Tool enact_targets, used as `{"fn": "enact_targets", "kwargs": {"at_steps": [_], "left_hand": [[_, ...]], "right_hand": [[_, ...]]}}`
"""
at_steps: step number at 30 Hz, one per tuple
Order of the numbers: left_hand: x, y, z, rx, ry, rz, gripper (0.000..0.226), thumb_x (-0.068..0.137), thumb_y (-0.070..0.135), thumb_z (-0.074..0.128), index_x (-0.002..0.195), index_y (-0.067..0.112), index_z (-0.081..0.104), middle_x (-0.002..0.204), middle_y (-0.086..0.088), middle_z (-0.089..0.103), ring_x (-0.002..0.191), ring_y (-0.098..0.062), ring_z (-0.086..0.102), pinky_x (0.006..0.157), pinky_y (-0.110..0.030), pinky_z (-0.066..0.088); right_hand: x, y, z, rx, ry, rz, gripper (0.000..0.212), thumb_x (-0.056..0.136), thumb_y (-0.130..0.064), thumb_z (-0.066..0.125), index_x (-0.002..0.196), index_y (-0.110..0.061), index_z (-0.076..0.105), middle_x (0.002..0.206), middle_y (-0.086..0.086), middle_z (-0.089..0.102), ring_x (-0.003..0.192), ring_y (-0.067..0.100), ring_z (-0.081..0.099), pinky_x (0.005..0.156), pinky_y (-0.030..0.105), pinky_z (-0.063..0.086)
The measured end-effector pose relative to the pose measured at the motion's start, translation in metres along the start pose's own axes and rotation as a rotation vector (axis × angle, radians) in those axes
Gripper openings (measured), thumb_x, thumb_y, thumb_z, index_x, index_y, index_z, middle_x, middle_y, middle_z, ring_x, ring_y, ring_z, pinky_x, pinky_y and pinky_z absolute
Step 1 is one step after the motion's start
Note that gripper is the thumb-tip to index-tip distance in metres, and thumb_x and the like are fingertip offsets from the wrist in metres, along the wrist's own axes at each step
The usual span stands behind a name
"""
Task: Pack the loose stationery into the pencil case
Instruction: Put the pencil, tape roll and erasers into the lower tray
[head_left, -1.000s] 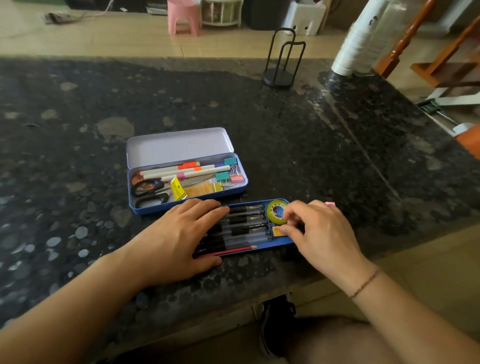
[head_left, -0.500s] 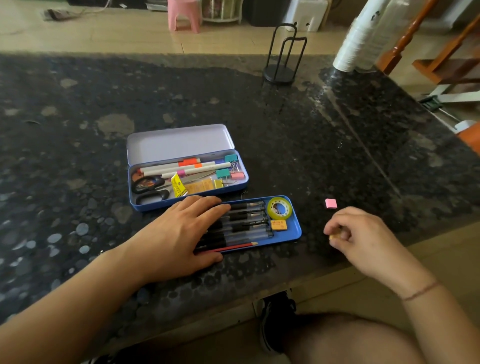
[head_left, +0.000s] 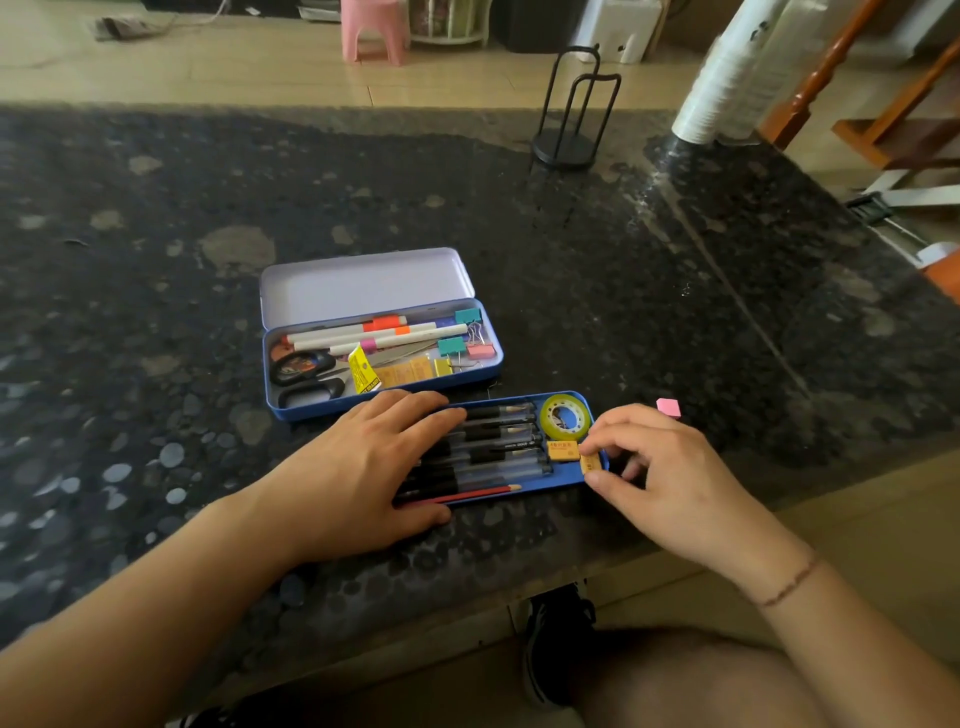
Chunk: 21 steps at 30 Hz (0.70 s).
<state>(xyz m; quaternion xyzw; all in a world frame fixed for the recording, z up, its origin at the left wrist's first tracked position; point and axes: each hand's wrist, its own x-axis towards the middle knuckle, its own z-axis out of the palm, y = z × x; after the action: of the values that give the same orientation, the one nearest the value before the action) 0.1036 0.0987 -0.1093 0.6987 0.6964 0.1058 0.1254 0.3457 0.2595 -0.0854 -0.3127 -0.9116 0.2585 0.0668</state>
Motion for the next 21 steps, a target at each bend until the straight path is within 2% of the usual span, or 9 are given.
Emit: {"fn": "enact_targets", "kwargs": {"at_steps": [3, 7, 9, 12, 14, 16, 17, 19, 21], "left_hand": [[0.0, 0.0, 0.0, 0.002, -0.002, 0.002, 0.086, 0.078, 0.068, 0.052, 0.148, 0.034, 0.017, 0.152, 0.009, 0.025, 0.138, -0.011, 0.023, 0.114, -0.033, 0.026], [0.001, 0.0, -0.001, -0.004, -0.001, 0.001, 0.086, 0.078, 0.068, 0.053, 0.148, 0.033, 0.017, 0.152, 0.009, 0.025, 0.138, -0.011, 0.023, 0.114, -0.032, 0.025], [0.001, 0.0, 0.0, 0.001, -0.001, 0.002, 0.086, 0.077, 0.067, 0.053, 0.148, 0.033, 0.017, 0.152, 0.009, 0.026, 0.138, -0.012, 0.023, 0.114, -0.032, 0.026], [0.001, 0.001, 0.0, -0.002, 0.002, 0.006, 0.086, 0.077, 0.067, 0.054, 0.148, 0.032, 0.019, 0.152, 0.008, 0.027, 0.138, -0.012, 0.025, 0.114, -0.033, 0.027], [0.001, 0.001, 0.0, -0.002, 0.004, 0.007, 0.086, 0.077, 0.067, 0.054, 0.148, 0.032, 0.019, 0.151, 0.008, 0.028, 0.137, -0.012, 0.025, 0.114, -0.032, 0.027], [0.0, 0.001, -0.001, -0.005, 0.005, 0.006, 0.086, 0.077, 0.067, 0.054, 0.148, 0.032, 0.018, 0.151, 0.008, 0.027, 0.137, -0.012, 0.025, 0.114, -0.031, 0.025], [0.0, 0.001, -0.001, -0.004, 0.006, 0.006, 0.086, 0.077, 0.067, 0.054, 0.148, 0.032, 0.019, 0.151, 0.008, 0.027, 0.137, -0.012, 0.025, 0.114, -0.031, 0.025], [0.001, 0.002, -0.002, -0.002, 0.008, 0.009, 0.086, 0.077, 0.066, 0.055, 0.148, 0.032, 0.019, 0.151, 0.008, 0.028, 0.137, -0.012, 0.026, 0.113, -0.031, 0.026], [0.0, 0.002, -0.002, -0.001, 0.01, 0.007, 0.086, 0.077, 0.066, 0.055, 0.148, 0.032, 0.02, 0.15, 0.007, 0.029, 0.137, -0.012, 0.027, 0.113, -0.031, 0.026]], "right_hand": [[0.001, 0.0, 0.003, -0.014, -0.024, -0.037, 0.015, 0.083, -0.027, 0.07, 0.097, -0.035, 0.07, 0.103, -0.022, 0.049, 0.095, -0.006, 0.051, 0.067, 0.006, 0.038], [0.003, 0.006, 0.005, -0.017, -0.048, -0.034, 0.011, 0.083, -0.028, 0.07, 0.093, -0.031, 0.073, 0.101, -0.022, 0.048, 0.094, -0.003, 0.053, 0.074, 0.01, 0.038], [0.004, 0.009, 0.004, 0.019, -0.046, -0.039, 0.013, 0.081, -0.027, 0.073, 0.093, -0.031, 0.073, 0.101, -0.02, 0.051, 0.095, -0.002, 0.053, 0.074, 0.008, 0.038], [0.005, 0.022, -0.004, 0.095, 0.119, -0.007, 0.016, 0.079, -0.019, 0.075, 0.092, -0.029, 0.074, 0.099, -0.013, 0.058, 0.086, 0.004, 0.055, 0.069, 0.007, 0.037], [0.011, 0.041, -0.011, -0.046, 0.274, 0.09, 0.027, 0.081, -0.012, 0.072, 0.105, -0.023, 0.071, 0.11, -0.005, 0.06, 0.096, 0.011, 0.055, 0.081, 0.013, 0.038], [0.013, 0.057, -0.014, -0.206, 0.26, 0.24, 0.036, 0.083, -0.008, 0.069, 0.118, -0.018, 0.067, 0.125, 0.003, 0.057, 0.114, 0.025, 0.049, 0.096, 0.029, 0.038], [0.013, 0.062, -0.012, -0.228, 0.242, 0.283, 0.036, 0.083, -0.007, 0.069, 0.118, -0.016, 0.067, 0.125, 0.005, 0.057, 0.115, 0.028, 0.048, 0.097, 0.034, 0.038], [0.013, 0.065, -0.01, -0.195, 0.263, 0.293, 0.029, 0.082, -0.006, 0.07, 0.11, -0.013, 0.069, 0.114, 0.006, 0.06, 0.099, 0.026, 0.055, 0.087, 0.033, 0.044], [0.011, 0.059, -0.008, -0.15, 0.31, 0.268, 0.02, 0.085, -0.007, 0.068, 0.105, -0.01, 0.07, 0.105, 0.005, 0.06, 0.083, 0.019, 0.057, 0.077, 0.027, 0.043]]}}
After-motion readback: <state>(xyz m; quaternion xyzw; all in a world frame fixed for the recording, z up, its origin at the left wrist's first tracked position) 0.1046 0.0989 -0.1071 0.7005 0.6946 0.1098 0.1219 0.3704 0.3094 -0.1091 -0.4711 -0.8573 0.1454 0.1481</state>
